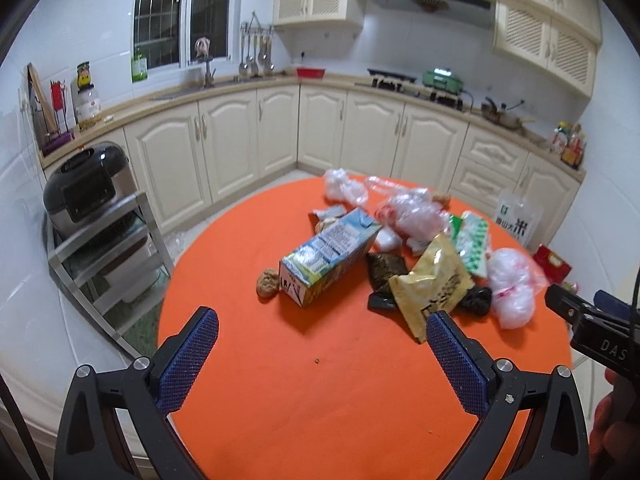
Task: Collect trash
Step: 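Grasp the milk carton with the left tool while the right tool grasps a clear plastic bag, then carry both items to the blue bin and open both tools over it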
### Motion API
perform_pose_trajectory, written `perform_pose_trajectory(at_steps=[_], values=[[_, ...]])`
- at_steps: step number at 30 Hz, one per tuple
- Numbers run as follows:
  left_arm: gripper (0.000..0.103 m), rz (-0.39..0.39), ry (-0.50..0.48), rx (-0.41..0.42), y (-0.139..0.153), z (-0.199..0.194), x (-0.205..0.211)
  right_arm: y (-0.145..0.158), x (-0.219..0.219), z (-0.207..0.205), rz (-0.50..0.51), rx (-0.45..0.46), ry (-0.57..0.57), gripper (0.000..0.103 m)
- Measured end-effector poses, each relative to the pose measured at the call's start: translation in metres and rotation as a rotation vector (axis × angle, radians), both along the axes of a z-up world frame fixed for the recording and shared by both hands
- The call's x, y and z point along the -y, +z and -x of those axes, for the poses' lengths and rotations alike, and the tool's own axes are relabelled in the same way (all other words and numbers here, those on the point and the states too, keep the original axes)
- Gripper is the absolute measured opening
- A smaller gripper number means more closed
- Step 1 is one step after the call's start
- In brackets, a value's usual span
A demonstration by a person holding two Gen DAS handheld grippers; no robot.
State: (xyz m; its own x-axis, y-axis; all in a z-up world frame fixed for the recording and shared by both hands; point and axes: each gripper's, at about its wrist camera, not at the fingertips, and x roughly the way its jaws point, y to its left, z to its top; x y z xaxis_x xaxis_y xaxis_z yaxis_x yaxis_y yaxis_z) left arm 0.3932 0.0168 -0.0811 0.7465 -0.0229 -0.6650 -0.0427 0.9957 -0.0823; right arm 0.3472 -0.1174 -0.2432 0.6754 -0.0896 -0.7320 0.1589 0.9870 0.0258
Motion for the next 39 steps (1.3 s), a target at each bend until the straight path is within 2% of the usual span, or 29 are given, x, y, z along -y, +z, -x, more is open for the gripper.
perform_pose_trajectory(at_steps=[5,11,19,21,23,24,25,26,27,28,30,31,39], values=[[0.102,-0.023,0.022,-0.022,-0.016,-0.028,-0.011,-0.018,-0.001,-0.020,-0.030,-0.045,0.019,0.103],[0.102,-0.071,0.009,-0.044,-0.036,-0.065,-0.019,-0.033,-0.013,-0.041,-0.008,-0.076,0.024,0.103],[0.101,-0.168,-0.043,-0.041,-0.062,-0.128,-0.003,-0.053,0.028,-0.062,-0.064,-0.130,-0.073,0.100],[0.095,-0.171,-0.059,-0.057,-0.069,-0.143,0.001,-0.056,0.030,-0.070,-0.065,-0.136,-0.070,0.098],[0.079,-0.159,-0.081,-0.071,-0.075,-0.156,0.001,-0.061,0.033,-0.079,-0.061,-0.147,-0.076,0.095],[0.075,-0.151,-0.095,-0.079,-0.078,-0.160,0.001,-0.065,0.034,-0.082,-0.063,-0.157,-0.077,0.093],[0.065,-0.144,-0.110,-0.087,-0.080,-0.165,0.002,-0.069,0.036,-0.086,-0.068,-0.171,-0.077,0.085],[0.062,-0.139,-0.122,-0.096,-0.083,-0.168,0.002,-0.075,0.039,-0.091,-0.073,-0.192,-0.077,0.079],[0.058,-0.132,-0.133,-0.100,-0.084,-0.170,0.002,-0.078,0.039,-0.092,-0.084,-0.197,-0.072,0.066],[0.048,-0.122,-0.141,-0.100,-0.086,-0.171,0.001,-0.080,0.041,-0.093,-0.108,-0.195,-0.061,0.055],[0.038,-0.092,-0.153,-0.100,-0.087,-0.168,-0.003,-0.081,0.041,-0.091,-0.122,-0.181,-0.046,0.041],[0.038,-0.079,-0.152,-0.097,-0.086,-0.167,-0.006,-0.080,0.043,-0.089,-0.119,-0.175,-0.043,0.035],[0.036,-0.045,-0.144,-0.044,-0.068,-0.131,-0.019,-0.066,0.072,-0.057,-0.188,-0.097,-0.053,0.033]])
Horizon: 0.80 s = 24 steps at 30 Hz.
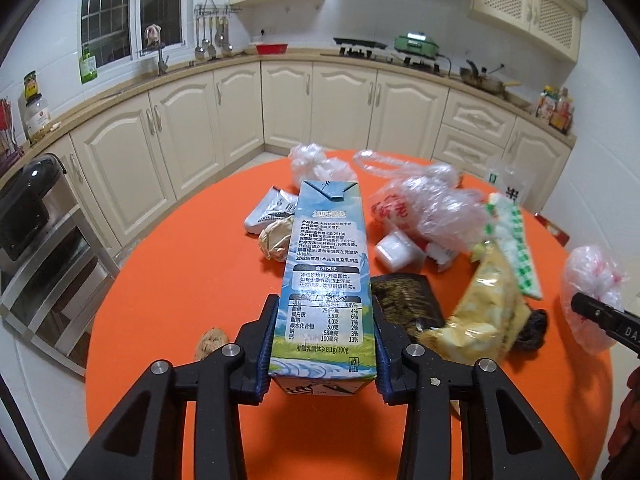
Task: Collect trash
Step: 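Carry both items to the blue bin and open both tools over it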
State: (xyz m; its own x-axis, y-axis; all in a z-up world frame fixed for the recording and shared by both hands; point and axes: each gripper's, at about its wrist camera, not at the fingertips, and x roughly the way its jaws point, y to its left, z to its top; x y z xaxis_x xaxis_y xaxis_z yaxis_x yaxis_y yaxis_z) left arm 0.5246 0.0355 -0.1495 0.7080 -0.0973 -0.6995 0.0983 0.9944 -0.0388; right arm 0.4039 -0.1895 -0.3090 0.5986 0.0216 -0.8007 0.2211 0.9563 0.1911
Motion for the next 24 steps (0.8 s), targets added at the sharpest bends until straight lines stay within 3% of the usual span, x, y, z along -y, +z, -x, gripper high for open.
perform_pose_trajectory(at_steps=[14,24], values=[[0.036,0.029,-0.040,0.138,0.036,0.143,0.025,0.043,0.033,0.075,-0.088,0.157,-0.008,0.033],[0.036,0.065,-0.234,0.208,0.049,0.232,0.098,0.065,0.096,0.126,-0.108,0.249,-0.096,0.033]])
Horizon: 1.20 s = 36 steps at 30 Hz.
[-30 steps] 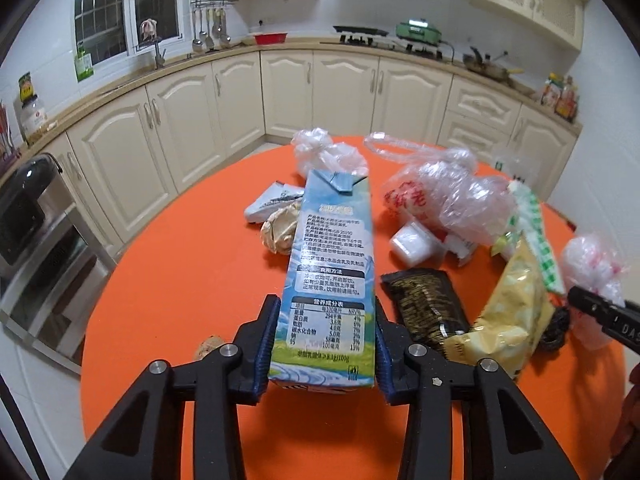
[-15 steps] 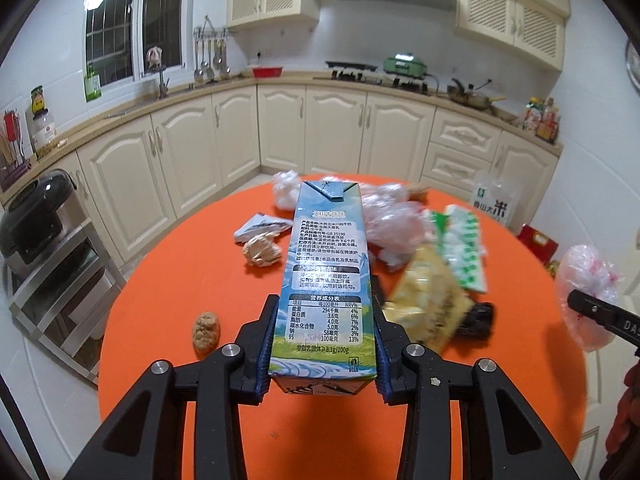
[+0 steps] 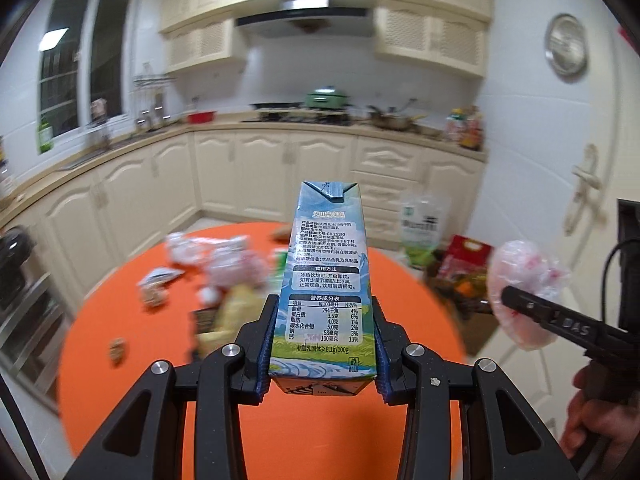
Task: Collect trash
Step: 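Carry both items to the blue bin and open both tools over it, then move both tools back over the orange table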
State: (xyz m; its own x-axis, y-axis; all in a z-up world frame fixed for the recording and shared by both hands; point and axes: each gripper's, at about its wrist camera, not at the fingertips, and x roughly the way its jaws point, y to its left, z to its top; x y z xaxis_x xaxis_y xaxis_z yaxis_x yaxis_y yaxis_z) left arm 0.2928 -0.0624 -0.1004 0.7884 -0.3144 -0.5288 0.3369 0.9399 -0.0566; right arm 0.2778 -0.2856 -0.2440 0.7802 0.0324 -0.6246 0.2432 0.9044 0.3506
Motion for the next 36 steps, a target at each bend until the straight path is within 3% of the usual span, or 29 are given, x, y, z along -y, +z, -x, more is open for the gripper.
perform_pose_trajectory(at_steps=[6,12,19,24,29,31,32,33,34,36], values=[[0.036,0.019,-0.155,-0.046,-0.019,0.024,0.060,-0.009,0.066,0.030,-0.006,-0.020,-0.128,0.034],[0.036,0.017,-0.284,-0.165,-0.063,0.036,0.121,-0.040,0.134,0.046,-0.033,-0.090,-0.244,0.034],[0.036,-0.077,-0.328,-0.330,-0.141,0.028,0.171,-0.110,0.185,0.026,-0.126,-0.211,-0.259,0.034],[0.036,-0.162,-0.323,-0.400,-0.194,0.020,0.195,-0.173,0.215,0.003,-0.232,-0.290,-0.247,0.034],[0.038,-0.230,-0.311,-0.467,-0.225,-0.010,0.230,-0.231,0.231,-0.014,-0.332,-0.344,-0.226,0.035],[0.039,-0.263,-0.301,-0.485,-0.237,-0.036,0.247,-0.248,0.235,-0.018,-0.371,-0.353,-0.219,0.038],[0.045,-0.271,-0.300,-0.492,-0.240,-0.039,0.249,-0.257,0.238,-0.020,-0.391,-0.358,-0.224,0.039],[0.050,-0.280,-0.296,-0.494,-0.239,-0.056,0.262,-0.264,0.242,-0.022,-0.407,-0.361,-0.231,0.046],[0.061,-0.294,-0.286,-0.488,-0.240,-0.061,0.265,-0.270,0.245,-0.021,-0.427,-0.362,-0.236,0.059],[0.065,-0.293,-0.286,-0.480,-0.237,-0.062,0.282,-0.278,0.250,-0.020,-0.459,-0.354,-0.255,0.075]])
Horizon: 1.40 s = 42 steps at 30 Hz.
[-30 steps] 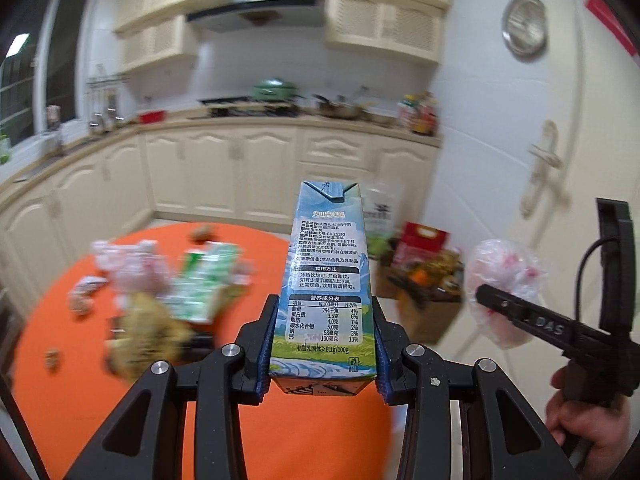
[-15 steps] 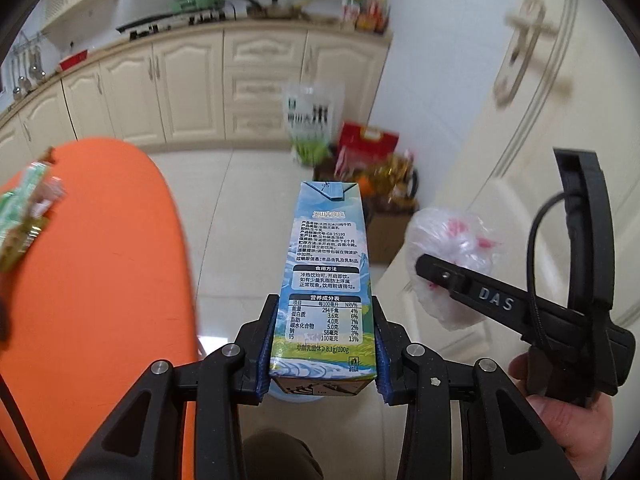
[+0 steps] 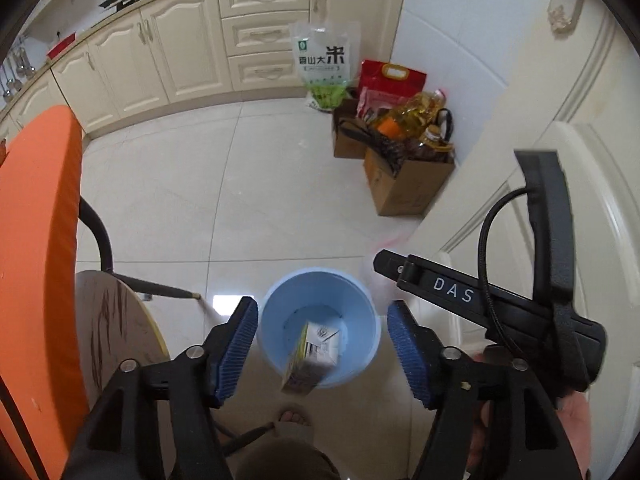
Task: Collect trash
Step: 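Move both tools back over the orange table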
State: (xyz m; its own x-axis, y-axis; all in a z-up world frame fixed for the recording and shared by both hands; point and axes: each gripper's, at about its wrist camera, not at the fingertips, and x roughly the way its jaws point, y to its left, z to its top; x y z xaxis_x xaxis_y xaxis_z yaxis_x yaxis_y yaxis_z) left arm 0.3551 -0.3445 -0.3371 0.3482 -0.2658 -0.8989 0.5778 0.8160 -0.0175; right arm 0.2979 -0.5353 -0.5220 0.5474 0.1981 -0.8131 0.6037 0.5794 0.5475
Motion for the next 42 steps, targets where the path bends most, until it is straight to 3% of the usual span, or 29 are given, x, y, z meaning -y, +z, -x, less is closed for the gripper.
perform_pose_trajectory(at_steps=[3,4,5,6,10,13,18,21,26,33,42], values=[[0.071,-0.027,-0.006,0.028,0.014,-0.004,0.023,-0.003,0.006,0.008,-0.019,0.005,-0.039,0.079],[0.073,-0.023,-0.012,0.035,0.035,0.002,0.021,-0.003,0.008,0.011,-0.015,-0.001,-0.052,0.086],[0.075,-0.017,-0.017,0.045,0.038,0.006,0.024,-0.001,0.011,0.016,-0.008,0.001,-0.071,0.095],[0.076,-0.007,-0.022,0.056,0.043,0.012,0.026,0.003,0.012,0.018,-0.003,0.005,-0.081,0.098],[0.077,0.037,-0.038,0.076,0.059,0.035,0.005,0.026,0.011,0.035,0.026,0.011,-0.119,0.100],[0.086,0.064,-0.037,0.122,0.076,0.050,-0.016,0.050,0.008,0.047,0.058,0.027,-0.134,0.100],[0.090,0.131,-0.043,0.190,0.107,0.079,-0.053,0.098,-0.010,0.062,0.132,0.065,-0.134,0.101],[0.100,0.176,-0.035,0.236,0.129,0.100,-0.088,0.131,-0.026,0.067,0.175,0.102,-0.130,0.102],[0.102,0.208,0.023,0.303,0.156,0.134,-0.151,0.193,-0.072,0.070,0.284,0.170,-0.090,0.103],[0.102,0.236,0.160,0.384,0.184,0.168,-0.249,0.270,-0.171,0.049,0.413,0.270,0.052,0.103],[0.102,0.246,0.315,0.490,0.208,0.222,-0.340,0.319,-0.287,0.021,0.511,0.357,0.210,0.103]])
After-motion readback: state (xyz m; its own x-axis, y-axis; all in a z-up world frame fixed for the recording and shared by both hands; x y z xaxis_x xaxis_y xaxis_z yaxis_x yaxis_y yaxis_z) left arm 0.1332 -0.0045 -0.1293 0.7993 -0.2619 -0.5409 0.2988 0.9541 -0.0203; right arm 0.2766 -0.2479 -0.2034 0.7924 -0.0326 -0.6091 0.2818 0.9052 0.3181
